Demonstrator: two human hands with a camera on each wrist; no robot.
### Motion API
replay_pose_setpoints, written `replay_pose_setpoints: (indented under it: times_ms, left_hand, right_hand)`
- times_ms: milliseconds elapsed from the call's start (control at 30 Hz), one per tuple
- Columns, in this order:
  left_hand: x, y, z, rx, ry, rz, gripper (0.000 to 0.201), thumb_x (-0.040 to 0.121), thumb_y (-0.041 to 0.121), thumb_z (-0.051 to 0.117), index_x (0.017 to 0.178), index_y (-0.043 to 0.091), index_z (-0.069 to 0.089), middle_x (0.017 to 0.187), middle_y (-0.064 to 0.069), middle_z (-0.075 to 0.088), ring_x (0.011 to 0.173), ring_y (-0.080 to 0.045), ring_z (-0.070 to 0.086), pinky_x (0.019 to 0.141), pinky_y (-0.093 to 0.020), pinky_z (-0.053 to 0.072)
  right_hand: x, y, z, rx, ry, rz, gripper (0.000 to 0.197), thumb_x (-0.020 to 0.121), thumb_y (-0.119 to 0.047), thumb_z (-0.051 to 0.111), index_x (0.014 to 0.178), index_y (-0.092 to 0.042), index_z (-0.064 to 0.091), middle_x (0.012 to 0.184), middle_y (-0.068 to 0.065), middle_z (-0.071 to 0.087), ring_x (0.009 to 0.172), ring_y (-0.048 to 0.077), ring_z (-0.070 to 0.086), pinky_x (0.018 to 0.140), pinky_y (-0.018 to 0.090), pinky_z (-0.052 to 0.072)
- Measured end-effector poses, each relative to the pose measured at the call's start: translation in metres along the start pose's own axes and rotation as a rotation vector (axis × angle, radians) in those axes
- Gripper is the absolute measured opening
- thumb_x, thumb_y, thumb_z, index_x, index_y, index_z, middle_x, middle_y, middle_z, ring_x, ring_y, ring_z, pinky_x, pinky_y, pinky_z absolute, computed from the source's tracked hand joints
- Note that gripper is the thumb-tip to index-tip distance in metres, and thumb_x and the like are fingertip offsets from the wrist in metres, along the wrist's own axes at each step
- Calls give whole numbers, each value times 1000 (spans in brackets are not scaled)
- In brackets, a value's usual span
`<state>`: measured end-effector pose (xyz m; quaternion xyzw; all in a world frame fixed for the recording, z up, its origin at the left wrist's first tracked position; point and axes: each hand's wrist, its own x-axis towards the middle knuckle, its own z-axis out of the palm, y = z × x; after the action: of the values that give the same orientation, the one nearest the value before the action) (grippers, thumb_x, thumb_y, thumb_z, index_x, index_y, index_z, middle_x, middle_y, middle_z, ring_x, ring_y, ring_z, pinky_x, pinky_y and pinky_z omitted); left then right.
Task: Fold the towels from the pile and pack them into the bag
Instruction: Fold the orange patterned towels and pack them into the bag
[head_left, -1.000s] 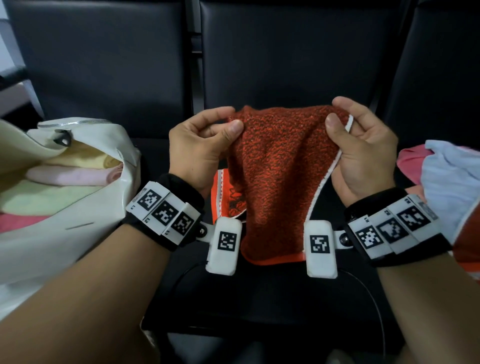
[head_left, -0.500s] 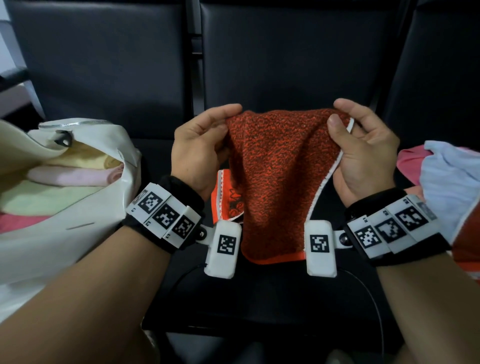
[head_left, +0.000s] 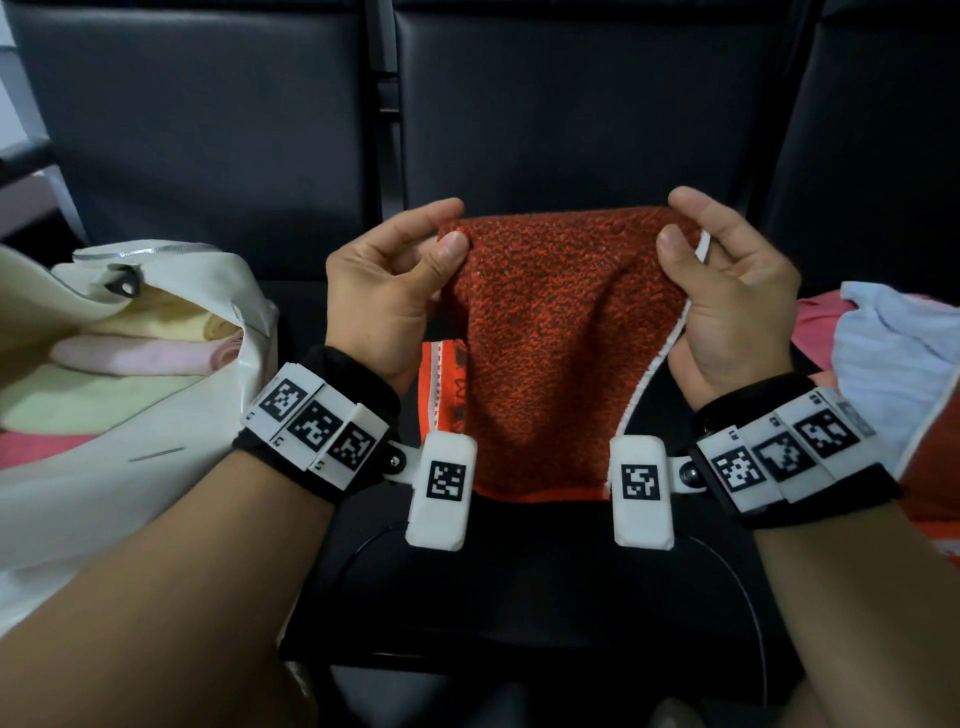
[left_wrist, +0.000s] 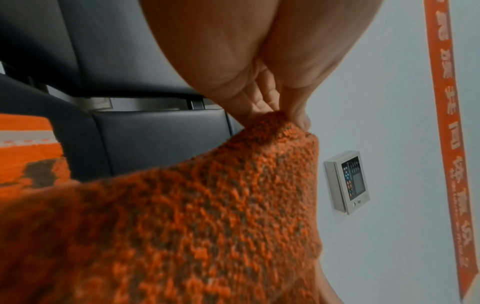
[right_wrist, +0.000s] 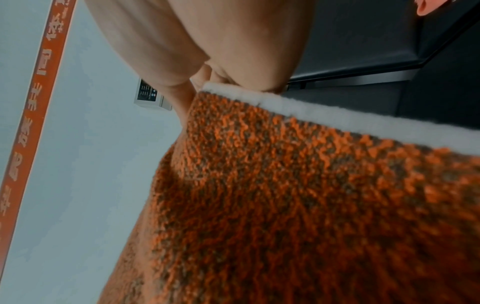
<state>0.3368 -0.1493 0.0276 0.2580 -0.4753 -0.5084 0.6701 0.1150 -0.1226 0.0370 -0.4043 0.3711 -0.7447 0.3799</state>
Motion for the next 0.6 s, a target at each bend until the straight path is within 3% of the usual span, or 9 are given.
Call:
replay_pose_setpoints:
  times_ms: [67, 167, 233, 300, 400, 500, 600]
  left_hand:
    - [0, 0, -1, -11, -8, 2, 25, 88, -5, 67, 109, 7, 69, 79, -3, 77, 67, -9, 70, 63, -20, 56]
    - [-1, -1, -1, -26, -36, -7, 34, 85, -7, 63, 115, 9, 67, 92, -5, 78, 83, -12, 73, 77, -23, 58]
    - [-2, -2, -2, -24, -68, -24, 40, 85, -10, 61, 121, 7, 65, 104, -8, 77, 98, -17, 72, 86, -26, 57]
    - [-2, -2, -3, -25, -96, -48, 43, 88, -15, 58, 126, 4, 62, 111, -10, 76, 105, -20, 71, 87, -28, 56]
    - [-2, 2, -5, -84, -109, -117, 48, 85, -19, 56, 126, 4, 62, 103, -10, 76, 91, -18, 73, 76, -28, 58]
    - [-3, 6, -4, -116, -108, -160, 44, 83, -6, 67, 124, 7, 63, 92, -6, 73, 72, -12, 69, 67, -26, 57]
    - [-5, 6, 0, -75, -69, -134, 40, 78, 3, 72, 117, 8, 64, 88, -5, 71, 73, -12, 69, 68, -25, 57]
  right_hand:
    - [0, 0, 1, -1, 7, -10, 32, 83, -1, 72, 114, -9, 70, 108, 17, 73, 103, 28, 68, 105, 50, 50]
    - [1, 1, 0, 3, -5, -7, 36, 82, -1, 71, 117, -9, 69, 119, 23, 69, 114, 34, 66, 107, 53, 48]
    - [2, 1, -2, 8, -18, 11, 38, 85, 3, 68, 121, -6, 67, 116, 21, 70, 113, 33, 67, 105, 49, 50]
    - [2, 1, -4, 22, -26, 37, 38, 88, 9, 63, 124, -3, 65, 108, 17, 73, 104, 28, 70, 96, 41, 55]
    - [1, -1, -4, 49, -46, 76, 38, 89, 13, 58, 124, -3, 64, 104, 17, 73, 99, 26, 71, 86, 33, 56]
    - [0, -3, -5, 65, -89, 108, 36, 90, 11, 59, 122, -4, 63, 100, 15, 72, 92, 25, 71, 83, 33, 57]
    - [-2, -3, -3, 57, -123, 111, 31, 89, 0, 67, 120, -4, 63, 94, 12, 71, 86, 21, 70, 83, 34, 56]
